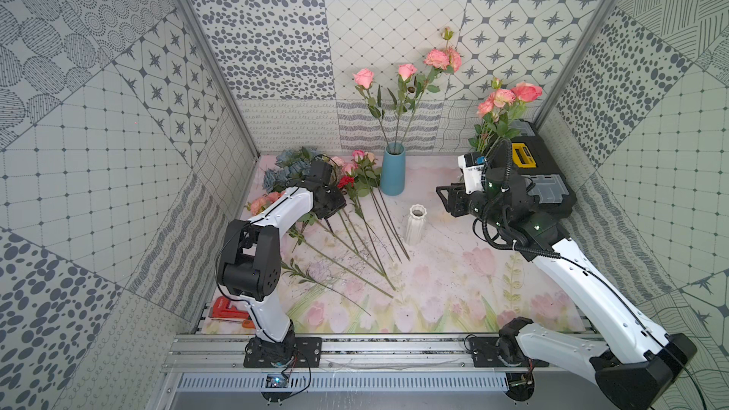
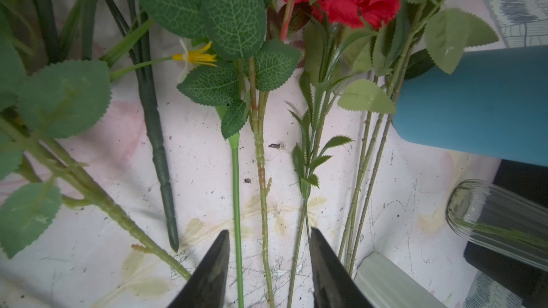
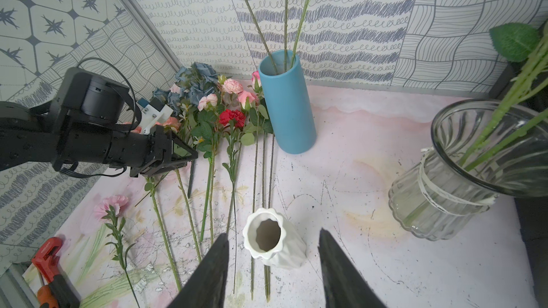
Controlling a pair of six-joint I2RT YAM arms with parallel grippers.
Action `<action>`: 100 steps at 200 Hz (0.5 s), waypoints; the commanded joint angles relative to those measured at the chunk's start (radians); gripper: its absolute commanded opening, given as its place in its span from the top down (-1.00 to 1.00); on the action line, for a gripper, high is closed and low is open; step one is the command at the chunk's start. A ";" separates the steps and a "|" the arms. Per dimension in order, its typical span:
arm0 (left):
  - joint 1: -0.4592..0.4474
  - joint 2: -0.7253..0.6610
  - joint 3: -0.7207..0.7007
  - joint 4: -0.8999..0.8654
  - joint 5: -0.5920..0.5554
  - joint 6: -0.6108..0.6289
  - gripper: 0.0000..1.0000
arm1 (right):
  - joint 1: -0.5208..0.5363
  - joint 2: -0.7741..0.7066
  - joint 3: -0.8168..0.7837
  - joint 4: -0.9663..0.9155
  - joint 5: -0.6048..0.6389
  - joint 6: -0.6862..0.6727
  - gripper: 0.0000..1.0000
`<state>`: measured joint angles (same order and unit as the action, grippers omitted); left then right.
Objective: Place the pink flowers into the vase
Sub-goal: Pick up the flower at the center of the board.
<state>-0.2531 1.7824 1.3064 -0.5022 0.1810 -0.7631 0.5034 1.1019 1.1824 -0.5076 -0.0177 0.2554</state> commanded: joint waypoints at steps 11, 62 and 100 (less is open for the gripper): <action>-0.001 0.071 0.024 0.090 0.032 -0.068 0.15 | 0.000 -0.023 -0.008 0.055 0.014 0.014 0.01; -0.001 0.136 0.046 0.140 0.064 -0.083 0.17 | 0.000 -0.015 0.001 0.043 0.013 0.009 0.01; -0.002 0.172 0.063 0.148 0.062 -0.083 0.20 | -0.002 -0.020 0.005 0.036 0.009 0.008 0.01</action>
<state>-0.2531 1.9259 1.3437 -0.4034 0.2256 -0.8280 0.5034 1.0981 1.1809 -0.5003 -0.0139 0.2554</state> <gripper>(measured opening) 0.408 0.497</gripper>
